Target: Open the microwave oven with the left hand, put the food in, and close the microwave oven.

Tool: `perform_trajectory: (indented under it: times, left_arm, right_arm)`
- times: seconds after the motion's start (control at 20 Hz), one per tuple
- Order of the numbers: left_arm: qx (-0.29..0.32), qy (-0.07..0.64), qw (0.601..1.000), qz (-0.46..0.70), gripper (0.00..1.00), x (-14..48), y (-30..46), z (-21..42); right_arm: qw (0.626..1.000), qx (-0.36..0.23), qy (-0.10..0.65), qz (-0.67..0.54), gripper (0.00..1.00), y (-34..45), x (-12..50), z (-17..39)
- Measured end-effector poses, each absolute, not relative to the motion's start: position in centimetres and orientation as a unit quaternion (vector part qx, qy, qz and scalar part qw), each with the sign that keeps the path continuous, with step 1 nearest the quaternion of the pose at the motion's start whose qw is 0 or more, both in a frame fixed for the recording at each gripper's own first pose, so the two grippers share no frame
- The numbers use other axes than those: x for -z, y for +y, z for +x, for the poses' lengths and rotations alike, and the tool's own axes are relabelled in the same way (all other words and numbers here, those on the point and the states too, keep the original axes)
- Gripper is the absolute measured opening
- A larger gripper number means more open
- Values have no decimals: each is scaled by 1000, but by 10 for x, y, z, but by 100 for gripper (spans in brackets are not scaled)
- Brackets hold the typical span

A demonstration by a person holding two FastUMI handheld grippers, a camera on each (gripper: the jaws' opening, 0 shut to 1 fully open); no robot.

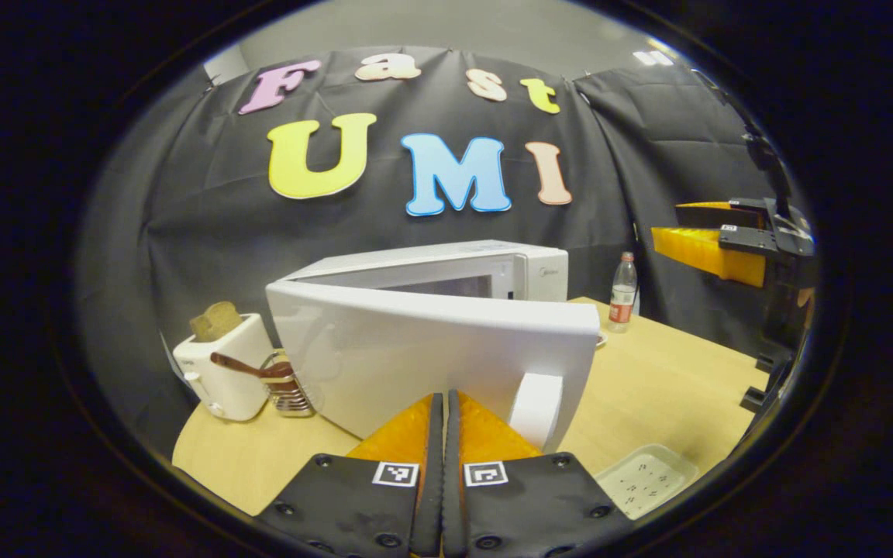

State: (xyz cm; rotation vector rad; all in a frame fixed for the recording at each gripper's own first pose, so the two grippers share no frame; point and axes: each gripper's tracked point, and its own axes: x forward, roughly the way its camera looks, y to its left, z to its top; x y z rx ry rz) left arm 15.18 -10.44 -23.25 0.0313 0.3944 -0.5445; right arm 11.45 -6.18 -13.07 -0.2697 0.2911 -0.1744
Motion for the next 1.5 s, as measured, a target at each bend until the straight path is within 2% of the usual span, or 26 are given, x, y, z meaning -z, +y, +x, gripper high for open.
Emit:
perform_trajectory:
  times: [0.2,0.25,0.3,0.35,0.45,0.5,0.55,0.6,0.7,0.75,0.85,1.25,1.3,1.5]
  left_arm:
    - [292,191,937,6,7,233,-129,175]
    - [295,190,936,5,2,234,-135,182]
    - [298,190,936,2,2,234,-140,190]
    - [299,189,935,-2,8,234,-145,197]
    - [303,187,934,-10,8,234,-155,213]
    - [305,185,934,-9,2,233,-160,219]
    - [306,184,934,-6,2,234,-163,225]
    - [309,183,933,-4,8,235,-166,230]
    - [313,182,932,1,8,237,-171,237]
    - [314,182,932,3,3,238,-173,242]
    - [313,183,932,2,8,238,-178,250]
    - [290,195,937,-28,8,245,-195,285]
    - [288,194,937,-31,5,244,-197,289]
    - [280,198,938,-42,8,245,-200,293]
  right_arm:
    - [973,112,152,-135,97,-77,131,107]
    - [972,117,153,-134,97,-80,132,105]
    - [971,121,155,-133,97,-83,132,104]
    - [970,127,158,-134,97,-86,133,102]
    - [968,136,161,-137,97,-91,132,98]
    - [967,143,161,-140,97,-94,131,96]
    - [965,151,159,-142,97,-98,130,93]
    - [965,156,157,-143,97,-100,128,91]
    - [963,166,159,-140,97,-105,128,88]
    - [962,170,160,-139,97,-108,128,87]
    - [961,176,163,-137,97,-114,129,81]
    - [957,193,168,-135,97,-122,127,68]
    - [957,193,168,-133,97,-122,126,67]
    - [958,191,169,-129,97,-119,130,64]
